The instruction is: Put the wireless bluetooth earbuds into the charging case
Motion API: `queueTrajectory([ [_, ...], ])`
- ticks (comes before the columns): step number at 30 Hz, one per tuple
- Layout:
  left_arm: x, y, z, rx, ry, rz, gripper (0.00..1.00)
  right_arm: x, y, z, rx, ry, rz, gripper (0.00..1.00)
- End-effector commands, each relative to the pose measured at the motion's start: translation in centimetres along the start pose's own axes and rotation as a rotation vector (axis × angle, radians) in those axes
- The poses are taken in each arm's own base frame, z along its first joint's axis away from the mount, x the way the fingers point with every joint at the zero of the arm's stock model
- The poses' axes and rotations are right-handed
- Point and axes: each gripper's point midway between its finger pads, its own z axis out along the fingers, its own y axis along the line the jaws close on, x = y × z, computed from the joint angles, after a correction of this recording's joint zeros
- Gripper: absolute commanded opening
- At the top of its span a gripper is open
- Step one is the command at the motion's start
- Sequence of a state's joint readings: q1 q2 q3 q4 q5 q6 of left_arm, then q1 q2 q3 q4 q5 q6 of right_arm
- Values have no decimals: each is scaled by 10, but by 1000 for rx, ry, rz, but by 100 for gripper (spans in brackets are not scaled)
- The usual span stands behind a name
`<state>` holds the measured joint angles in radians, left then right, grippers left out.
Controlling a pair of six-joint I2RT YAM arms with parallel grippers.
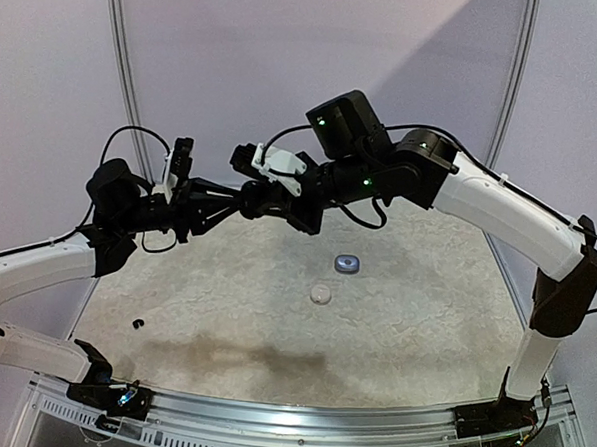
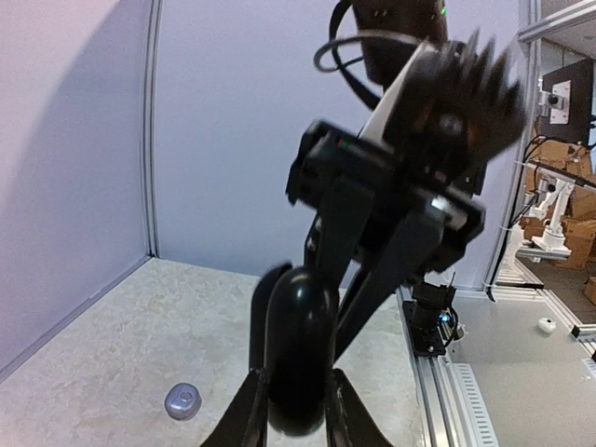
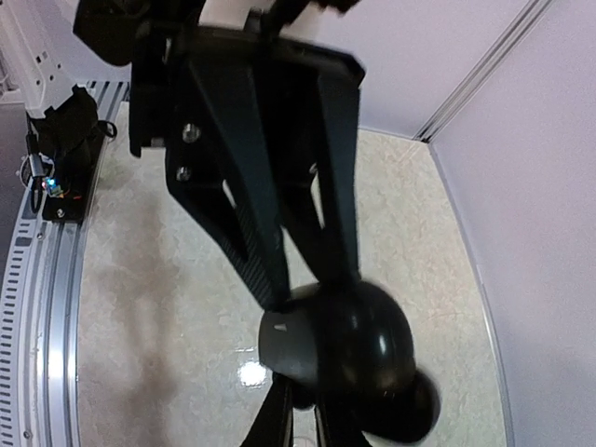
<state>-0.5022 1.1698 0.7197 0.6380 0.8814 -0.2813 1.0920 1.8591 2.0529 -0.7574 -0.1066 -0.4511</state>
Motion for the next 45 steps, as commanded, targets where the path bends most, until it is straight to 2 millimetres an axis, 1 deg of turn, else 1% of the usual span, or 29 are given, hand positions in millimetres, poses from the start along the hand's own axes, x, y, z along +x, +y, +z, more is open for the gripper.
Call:
queueTrajectory([
  [1, -28, -12, -3, 18, -86, 93, 0, 38, 21, 23, -67, 129, 36, 9],
  [3, -25, -11, -3, 20, -77, 88, 0, 30, 15, 20, -35, 107, 27, 10],
  [6, -15, -9, -2, 18, -47, 73, 0, 5, -1, 11, 29, 25, 10, 9],
  [7, -11, -7, -1, 14, -35, 67, 0, 3, -7, 10, 59, 20, 12, 8],
  [9, -3, -3, -1, -3, -15, 55, 0, 11, -17, 14, 98, 31, 43, 6],
  [11, 5, 3, -1, -30, 6, 30, 0, 28, -26, 18, 146, 80, 88, 8],
  [13, 10, 7, -2, -50, 25, 6, 0, 41, -26, 24, 157, 125, 111, 10],
  [15, 16, 13, -5, -87, 50, -24, 0, 47, -29, 28, 171, 142, 146, 13],
  [18, 26, 19, -7, -120, 94, -51, 0, 54, -41, 24, 205, 138, 216, 16],
  [19, 30, 22, -8, -138, 111, -62, 3, 57, -43, 24, 212, 138, 240, 16],
  [20, 36, 26, -10, -161, 133, -75, 9, 60, -47, 22, 222, 137, 261, 17],
  [21, 42, 30, -12, -190, 157, -85, 16, 65, -49, 22, 232, 143, 294, 18],
  [23, 61, 42, -19, -265, 230, -112, 30, 74, -53, 22, 260, 149, 339, 22],
  [26, 96, 53, -29, -339, 363, -159, 48, 95, -51, 28, 268, 161, 436, 30],
  [27, 108, 55, -32, -354, 407, -178, 52, 101, -52, 30, 269, 156, 473, 34],
  [28, 125, 56, -38, -375, 470, -225, 54, 108, -52, 33, 270, 150, 545, 37],
  [29, 141, 57, -44, -396, 522, -266, 55, 114, -52, 36, 277, 146, 598, 40],
  [31, 160, 64, -52, -450, 592, -301, 53, 125, -47, 45, 271, 148, 652, 45],
  [33, 171, 75, -58, -519, 633, -324, 52, 138, -41, 54, 265, 172, 686, 48],
  [36, 194, 81, -58, -531, 692, -386, 49, 156, -34, 68, 259, 199, 764, 51],
  [40, 227, 86, -62, -549, 792, -474, 48, 177, -18, 87, 226, 231, 887, 59],
  [43, 245, 83, -61, -523, 844, -534, 48, 195, -8, 96, 222, 275, 975, 61],
  [45, 249, 84, -65, -533, 869, -558, 50, 206, -1, 99, 221, 308, 1015, 64],
])
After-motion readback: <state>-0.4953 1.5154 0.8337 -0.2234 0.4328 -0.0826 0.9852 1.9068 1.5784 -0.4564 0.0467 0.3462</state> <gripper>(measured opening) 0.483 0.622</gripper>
